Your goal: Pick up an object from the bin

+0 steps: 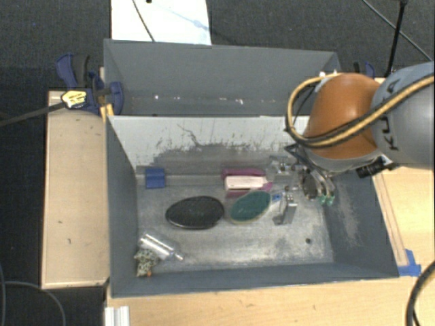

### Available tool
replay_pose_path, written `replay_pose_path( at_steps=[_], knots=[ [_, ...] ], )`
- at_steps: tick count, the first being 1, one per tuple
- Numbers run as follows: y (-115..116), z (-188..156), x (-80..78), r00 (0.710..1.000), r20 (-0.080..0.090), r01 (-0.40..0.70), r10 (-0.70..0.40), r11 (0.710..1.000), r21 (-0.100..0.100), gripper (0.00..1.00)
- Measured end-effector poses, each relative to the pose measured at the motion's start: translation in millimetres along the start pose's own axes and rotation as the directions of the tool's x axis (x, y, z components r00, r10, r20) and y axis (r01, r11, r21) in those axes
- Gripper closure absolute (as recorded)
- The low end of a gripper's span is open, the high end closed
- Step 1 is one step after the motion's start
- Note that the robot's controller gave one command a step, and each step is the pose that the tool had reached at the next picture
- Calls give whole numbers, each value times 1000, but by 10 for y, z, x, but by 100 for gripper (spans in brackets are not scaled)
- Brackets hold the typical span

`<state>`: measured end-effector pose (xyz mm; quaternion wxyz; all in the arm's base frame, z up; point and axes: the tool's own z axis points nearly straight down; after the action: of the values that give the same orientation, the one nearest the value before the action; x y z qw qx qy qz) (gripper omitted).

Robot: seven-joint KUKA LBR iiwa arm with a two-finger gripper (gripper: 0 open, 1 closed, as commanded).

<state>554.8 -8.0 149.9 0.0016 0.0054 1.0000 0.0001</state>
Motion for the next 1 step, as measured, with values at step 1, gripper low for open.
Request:
replay_pose_path(
  at_steps=[1],
  knots=[
    [238, 662, -114, 990, -6, 141, -141, 990, -2, 0]
  ],
)
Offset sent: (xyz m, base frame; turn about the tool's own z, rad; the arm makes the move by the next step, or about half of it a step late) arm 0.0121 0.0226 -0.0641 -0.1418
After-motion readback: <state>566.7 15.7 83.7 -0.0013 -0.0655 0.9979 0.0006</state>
